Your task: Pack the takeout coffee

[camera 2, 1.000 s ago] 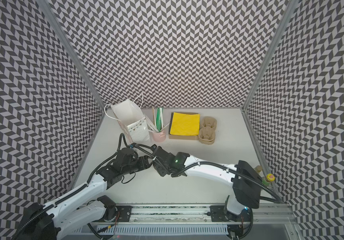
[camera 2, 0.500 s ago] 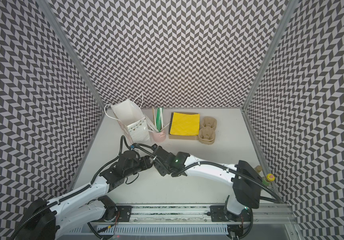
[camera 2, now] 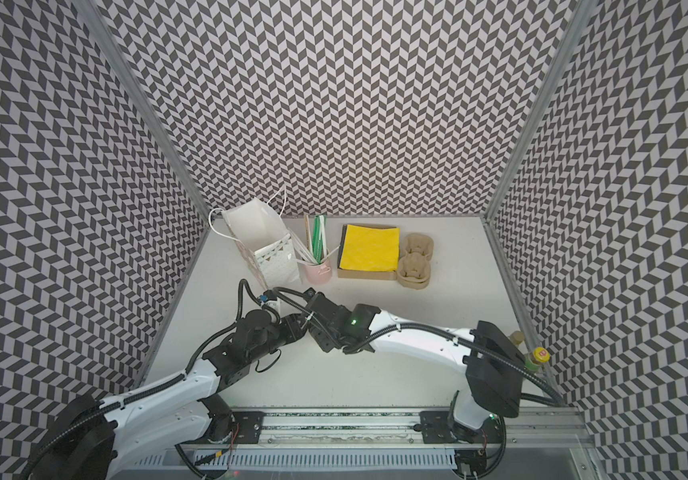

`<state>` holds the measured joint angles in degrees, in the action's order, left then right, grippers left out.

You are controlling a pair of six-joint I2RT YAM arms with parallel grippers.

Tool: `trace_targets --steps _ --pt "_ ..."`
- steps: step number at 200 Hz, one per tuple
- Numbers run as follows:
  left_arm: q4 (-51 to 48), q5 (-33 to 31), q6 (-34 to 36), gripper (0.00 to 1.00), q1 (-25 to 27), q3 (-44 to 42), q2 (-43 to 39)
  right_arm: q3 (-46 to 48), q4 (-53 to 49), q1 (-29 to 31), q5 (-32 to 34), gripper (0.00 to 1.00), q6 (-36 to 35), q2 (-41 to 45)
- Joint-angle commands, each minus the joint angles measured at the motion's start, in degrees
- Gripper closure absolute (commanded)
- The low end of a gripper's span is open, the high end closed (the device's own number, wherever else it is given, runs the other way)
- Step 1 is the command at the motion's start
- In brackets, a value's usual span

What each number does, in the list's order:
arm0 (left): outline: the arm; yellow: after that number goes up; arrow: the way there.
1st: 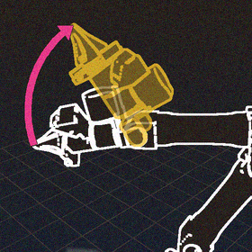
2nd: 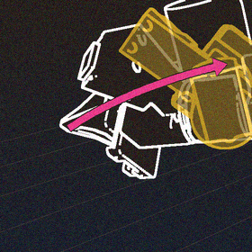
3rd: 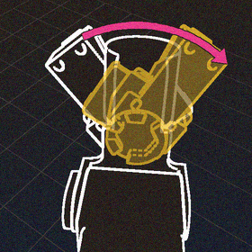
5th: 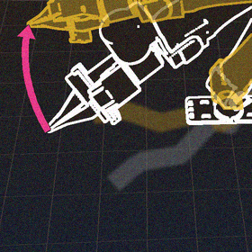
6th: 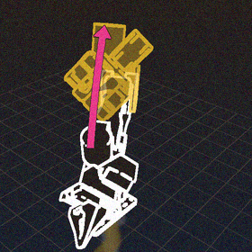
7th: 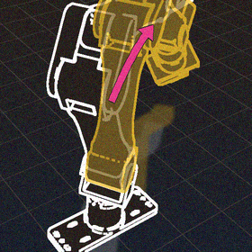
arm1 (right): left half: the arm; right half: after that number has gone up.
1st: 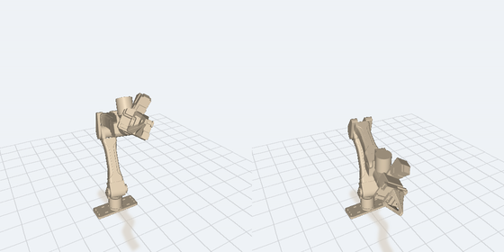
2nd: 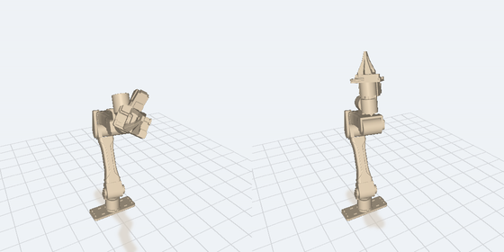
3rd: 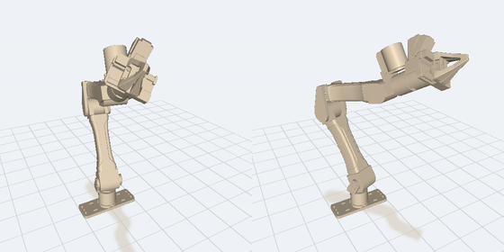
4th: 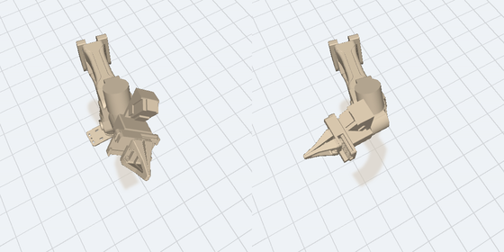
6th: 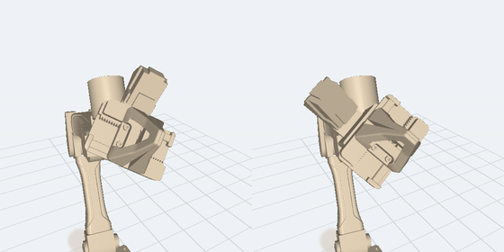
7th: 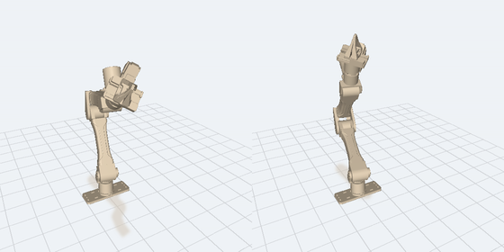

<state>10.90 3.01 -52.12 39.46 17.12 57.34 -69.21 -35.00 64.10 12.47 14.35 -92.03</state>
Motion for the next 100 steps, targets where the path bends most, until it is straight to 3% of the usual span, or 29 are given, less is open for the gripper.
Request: trace_targets --steps 1,52,100 --pt "-20.3 3.0 0.1 0.57 2.5 -5.5 4.8 3.5 -6.5 1.2 -7.9 0.40 -1.1 -4.0" --pt "-25.0 0.8 -1.2 0.57 2.8 -2.3 -1.4 3.9 -6.4 1.1 -6.9 0.40 -0.6 -3.7" --pt "-26.0 2.9 -0.9 0.55 2.8 -0.5 -4.1 3.6 -6.5 1.1 -7.1 0.40 -0.9 -4.3"
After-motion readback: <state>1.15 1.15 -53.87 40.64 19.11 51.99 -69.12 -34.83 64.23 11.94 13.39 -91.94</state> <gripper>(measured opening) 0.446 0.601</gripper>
